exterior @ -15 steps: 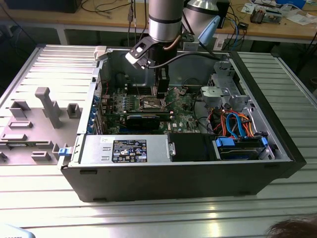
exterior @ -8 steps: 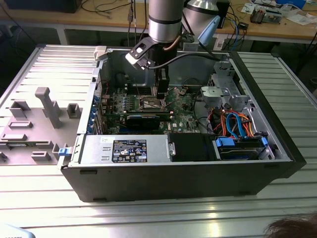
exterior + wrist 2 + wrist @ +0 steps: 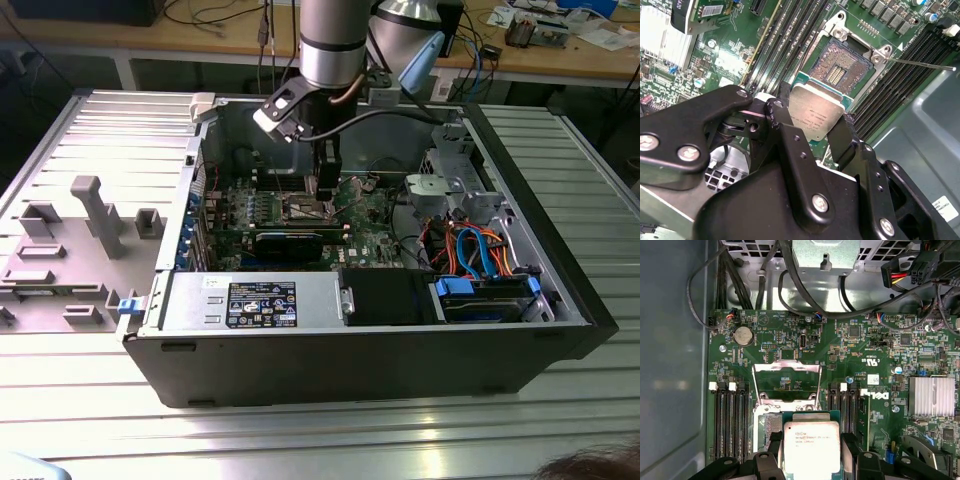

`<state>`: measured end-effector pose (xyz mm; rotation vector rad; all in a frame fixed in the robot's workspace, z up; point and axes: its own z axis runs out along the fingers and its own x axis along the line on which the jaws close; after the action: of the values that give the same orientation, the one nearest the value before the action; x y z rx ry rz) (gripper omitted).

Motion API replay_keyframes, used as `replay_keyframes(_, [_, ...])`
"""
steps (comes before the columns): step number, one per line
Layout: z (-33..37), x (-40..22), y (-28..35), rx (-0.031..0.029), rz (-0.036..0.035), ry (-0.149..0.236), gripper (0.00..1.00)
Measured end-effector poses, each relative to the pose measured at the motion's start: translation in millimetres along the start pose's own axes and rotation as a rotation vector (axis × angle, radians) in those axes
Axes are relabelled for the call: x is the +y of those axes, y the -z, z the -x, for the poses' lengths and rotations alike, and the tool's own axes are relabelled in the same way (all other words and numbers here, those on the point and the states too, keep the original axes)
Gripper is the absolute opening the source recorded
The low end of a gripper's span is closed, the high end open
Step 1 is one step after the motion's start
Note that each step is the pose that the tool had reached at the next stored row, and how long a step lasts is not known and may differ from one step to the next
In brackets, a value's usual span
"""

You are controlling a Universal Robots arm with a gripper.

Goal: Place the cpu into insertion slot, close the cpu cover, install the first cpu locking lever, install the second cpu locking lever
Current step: 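Place the cpu into insertion slot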

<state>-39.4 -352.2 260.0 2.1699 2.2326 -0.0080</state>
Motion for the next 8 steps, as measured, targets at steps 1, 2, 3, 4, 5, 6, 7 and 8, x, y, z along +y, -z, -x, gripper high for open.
replay_keyframes(1, [0.0, 0.0, -0.1, 0.0000, 0.0000, 0.000, 0.55])
replay_keyframes(2, [0.0, -0.1, -0.2, 0.0000, 0.0000, 0.000, 0.55])
replay_keyframes(3, [0.0, -0.1, -0.4, 0.0000, 0.0000, 0.000, 0.55])
replay_keyframes(4, [0.0, -0.1, -0.5, 0.0000, 0.0000, 0.000, 0.55])
replay_keyframes(5, [0.0, -0.3, -1.2, 0.0000, 0.0000, 0.000, 0.55])
replay_keyframes(6, [-0.1, -0.4, -1.8, 0.0000, 0.0000, 0.000, 0.55])
replay_keyframes(7, [0.0, -0.5, -1.9, 0.0000, 0.0000, 0.000, 0.55])
replay_keyframes(8, [0.0, -0.5, -1.9, 0.0000, 0.0000, 0.000, 0.55])
